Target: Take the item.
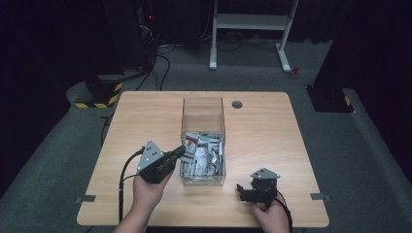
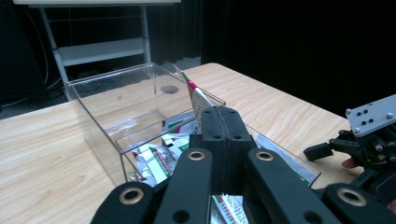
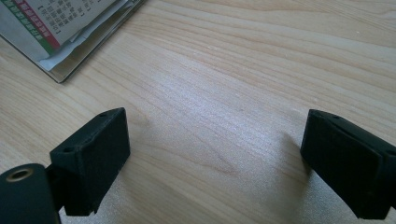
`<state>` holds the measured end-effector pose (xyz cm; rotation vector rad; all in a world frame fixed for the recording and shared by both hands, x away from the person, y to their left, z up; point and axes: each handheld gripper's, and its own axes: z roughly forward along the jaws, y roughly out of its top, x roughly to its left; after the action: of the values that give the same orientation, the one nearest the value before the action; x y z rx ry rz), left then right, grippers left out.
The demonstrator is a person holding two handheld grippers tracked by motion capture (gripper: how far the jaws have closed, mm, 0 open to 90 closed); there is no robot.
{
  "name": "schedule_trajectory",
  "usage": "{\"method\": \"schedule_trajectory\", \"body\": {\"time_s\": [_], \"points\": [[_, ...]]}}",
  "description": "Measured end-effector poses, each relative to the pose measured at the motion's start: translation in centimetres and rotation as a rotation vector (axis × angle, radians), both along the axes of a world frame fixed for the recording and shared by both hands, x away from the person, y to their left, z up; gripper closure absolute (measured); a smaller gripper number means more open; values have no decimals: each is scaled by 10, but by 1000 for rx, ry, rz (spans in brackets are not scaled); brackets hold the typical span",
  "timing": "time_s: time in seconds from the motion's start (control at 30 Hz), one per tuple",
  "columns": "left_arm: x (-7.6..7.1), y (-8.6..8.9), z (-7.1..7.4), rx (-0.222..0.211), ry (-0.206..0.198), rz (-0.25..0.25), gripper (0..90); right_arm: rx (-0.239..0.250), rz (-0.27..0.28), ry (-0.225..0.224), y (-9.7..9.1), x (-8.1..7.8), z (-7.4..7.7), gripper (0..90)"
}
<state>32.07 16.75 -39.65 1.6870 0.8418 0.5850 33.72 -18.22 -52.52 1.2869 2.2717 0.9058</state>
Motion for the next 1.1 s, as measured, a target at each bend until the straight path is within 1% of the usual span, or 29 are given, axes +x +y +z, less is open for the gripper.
{"method": "schedule_trajectory", "body": {"time_s": [0.4,0.63,1.1], "points": [[0,17,5,1,-13,37,900,0,0,0,0,0,0,79],[1,29,5,-1,-10,64,900,0,0,0,0,0,0,79],[5,58,8,5,-11,133,900,0,-1,0,0,0,0,79]]}}
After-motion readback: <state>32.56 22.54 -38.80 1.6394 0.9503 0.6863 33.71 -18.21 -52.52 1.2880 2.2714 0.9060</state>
